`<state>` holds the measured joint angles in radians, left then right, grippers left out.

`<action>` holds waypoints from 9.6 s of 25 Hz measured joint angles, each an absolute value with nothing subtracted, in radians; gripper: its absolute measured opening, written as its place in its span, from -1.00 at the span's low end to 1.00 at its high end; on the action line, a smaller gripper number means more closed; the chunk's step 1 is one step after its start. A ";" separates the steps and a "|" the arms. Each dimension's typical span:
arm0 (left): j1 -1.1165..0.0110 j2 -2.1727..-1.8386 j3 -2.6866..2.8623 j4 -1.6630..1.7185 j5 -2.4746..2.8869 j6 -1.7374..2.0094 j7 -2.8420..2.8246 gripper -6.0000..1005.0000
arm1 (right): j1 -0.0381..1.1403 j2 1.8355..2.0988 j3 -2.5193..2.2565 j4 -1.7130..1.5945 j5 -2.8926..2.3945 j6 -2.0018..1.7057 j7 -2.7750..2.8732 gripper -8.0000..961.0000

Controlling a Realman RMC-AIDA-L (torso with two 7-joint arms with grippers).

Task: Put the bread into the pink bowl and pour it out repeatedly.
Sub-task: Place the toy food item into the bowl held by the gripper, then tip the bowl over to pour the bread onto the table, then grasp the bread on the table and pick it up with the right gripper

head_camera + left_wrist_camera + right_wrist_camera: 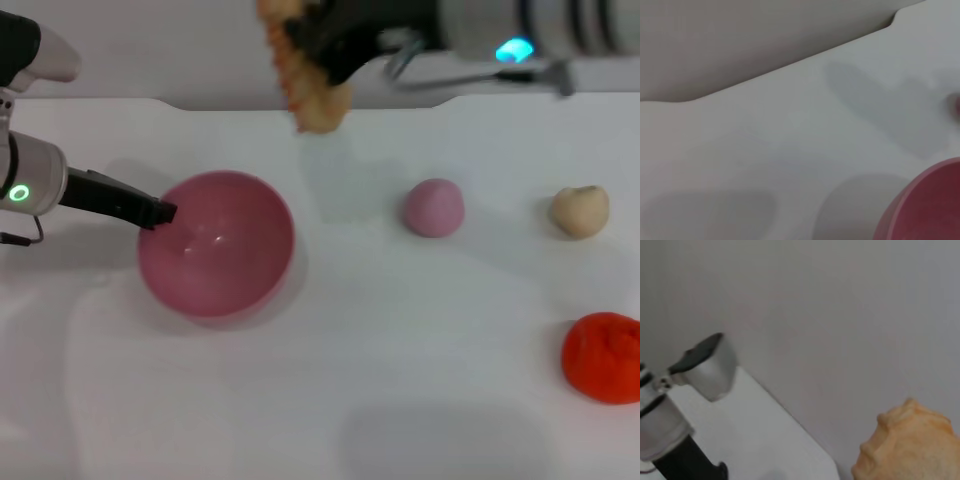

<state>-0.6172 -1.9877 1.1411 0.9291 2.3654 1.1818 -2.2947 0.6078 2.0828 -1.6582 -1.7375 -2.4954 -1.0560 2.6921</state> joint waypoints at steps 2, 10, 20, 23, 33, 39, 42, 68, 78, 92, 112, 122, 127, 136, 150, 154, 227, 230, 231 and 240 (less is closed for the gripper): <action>-0.620 -1.991 1.141 0.931 2.365 1.184 -2.295 -0.90 | 0.617 2.084 -1.724 -1.679 -2.495 -0.989 2.690 -0.80; -0.642 -2.004 1.141 0.936 2.365 1.195 -2.295 -0.90 | 0.633 2.083 -1.961 -1.490 -2.495 -0.721 2.682 -0.81; -0.644 -2.008 1.141 0.936 2.365 1.198 -2.289 -0.90 | 0.634 2.083 -2.021 -1.401 -2.488 -0.643 2.688 -0.81; -0.644 -2.008 1.141 0.936 2.365 1.199 -2.288 -0.90 | 0.632 2.083 -2.021 -1.396 -2.487 -0.643 2.688 -0.69; -0.644 -2.011 1.141 0.936 2.365 1.194 -2.286 -0.90 | 0.602 2.081 -2.016 -1.408 -2.489 -0.603 2.679 -0.06; -0.644 -2.021 1.141 0.938 2.365 1.177 -2.281 -0.90 | 0.468 2.091 -1.973 -1.462 -2.490 -0.303 2.562 0.10; -0.644 -2.031 1.141 0.944 2.365 1.162 -2.274 -0.90 | 0.439 2.091 -1.982 -1.433 -2.490 -0.147 2.537 0.18; -0.628 -2.064 1.461 1.020 2.281 0.666 -2.336 -0.90 | 0.261 2.082 -1.965 -0.850 -2.310 0.984 2.715 0.21; -0.486 -2.064 1.784 1.092 2.269 0.282 -2.328 -0.90 | 0.242 2.080 -1.860 -0.797 -2.299 0.996 2.717 0.21; -0.351 -2.067 2.068 1.086 2.335 -0.152 -2.146 -0.90 | 0.259 2.079 -1.850 -0.794 -2.292 0.997 2.717 0.21; -0.325 -2.073 2.234 1.019 2.330 -0.449 -1.719 -0.90 | 0.250 2.085 -1.887 -0.797 -2.285 0.997 2.764 0.20; -0.310 -2.073 2.255 1.010 2.327 -0.571 -1.618 -0.90 | 0.253 2.085 -1.895 -0.795 -2.285 0.997 2.766 0.20; -0.295 -2.075 2.280 1.008 2.319 -0.645 -1.570 -0.90 | 0.254 2.083 -1.895 -0.795 -2.285 0.997 2.766 0.20; -0.288 -2.072 2.340 1.007 2.300 -0.743 -1.523 -0.90 | 0.258 2.083 -1.901 -0.795 -2.285 0.997 2.767 0.20; -0.287 -2.069 2.376 1.011 2.299 -0.775 -1.524 -0.90 | 0.259 2.083 -1.924 -0.796 -2.286 0.997 2.768 0.20; -0.301 -2.069 2.371 1.013 2.299 -0.771 -1.614 -0.90 | 0.260 2.083 -1.932 -0.792 -2.286 0.996 2.769 0.20; -0.579 -1.906 0.985 0.838 1.986 1.225 -2.135 -0.90 | 0.524 2.050 -1.599 -1.115 -2.288 -0.570 2.682 0.20; -0.587 -1.905 0.978 0.842 2.050 1.225 -2.151 -0.90 | 0.528 2.060 -1.520 -1.231 -2.346 -0.792 2.671 0.20; -0.594 -1.905 0.982 0.845 2.096 1.233 -2.164 -0.90 | 0.531 2.064 -1.497 -1.281 -2.378 -0.880 2.676 0.20; -0.605 -1.908 0.987 0.856 2.197 1.277 -2.193 -0.90 | 0.643 2.068 -1.400 -1.411 -2.482 -1.450 2.743 0.20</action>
<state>-0.6048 -1.9076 0.9873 0.8563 2.1969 1.2774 -2.1933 0.6428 2.0681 -1.4001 -1.4106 -2.4819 -1.4499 2.7432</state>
